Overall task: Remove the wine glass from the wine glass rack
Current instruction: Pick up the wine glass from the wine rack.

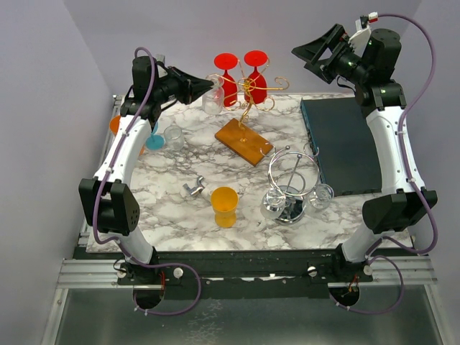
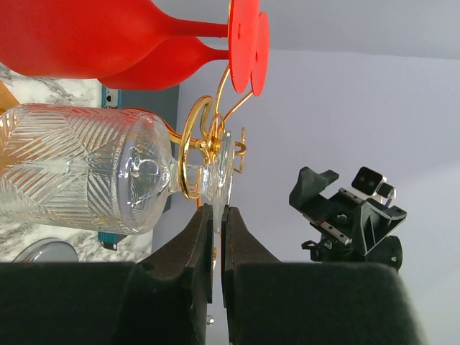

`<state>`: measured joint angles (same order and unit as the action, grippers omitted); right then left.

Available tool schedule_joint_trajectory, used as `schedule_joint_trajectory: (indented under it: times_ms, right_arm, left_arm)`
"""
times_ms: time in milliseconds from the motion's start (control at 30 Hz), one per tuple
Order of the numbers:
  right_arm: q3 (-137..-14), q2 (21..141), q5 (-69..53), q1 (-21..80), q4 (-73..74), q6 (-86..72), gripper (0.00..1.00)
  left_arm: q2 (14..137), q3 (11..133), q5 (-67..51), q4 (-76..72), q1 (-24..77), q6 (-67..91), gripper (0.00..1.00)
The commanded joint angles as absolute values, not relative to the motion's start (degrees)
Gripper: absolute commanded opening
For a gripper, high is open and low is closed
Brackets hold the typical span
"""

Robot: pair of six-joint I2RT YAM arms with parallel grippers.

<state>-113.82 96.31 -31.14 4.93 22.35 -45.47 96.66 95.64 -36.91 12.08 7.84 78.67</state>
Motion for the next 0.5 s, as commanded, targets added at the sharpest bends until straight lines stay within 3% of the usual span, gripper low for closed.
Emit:
schedule_joint_trajectory:
  times_ms: [0, 467]
  right_arm:
    - [-113.31, 94.65, -30.10, 5.18, 21.09, -45.42, 1.00]
    - [-113.03, 94.72, -29.98, 5.17, 20.88, -45.33, 1.00]
  left_arm:
    - [93.41, 95.45, -40.36, 6.26, 7.51, 81.16, 0.00]
    - [91.90, 93.55, -41.57, 4.50, 6.69, 83.00, 0.00]
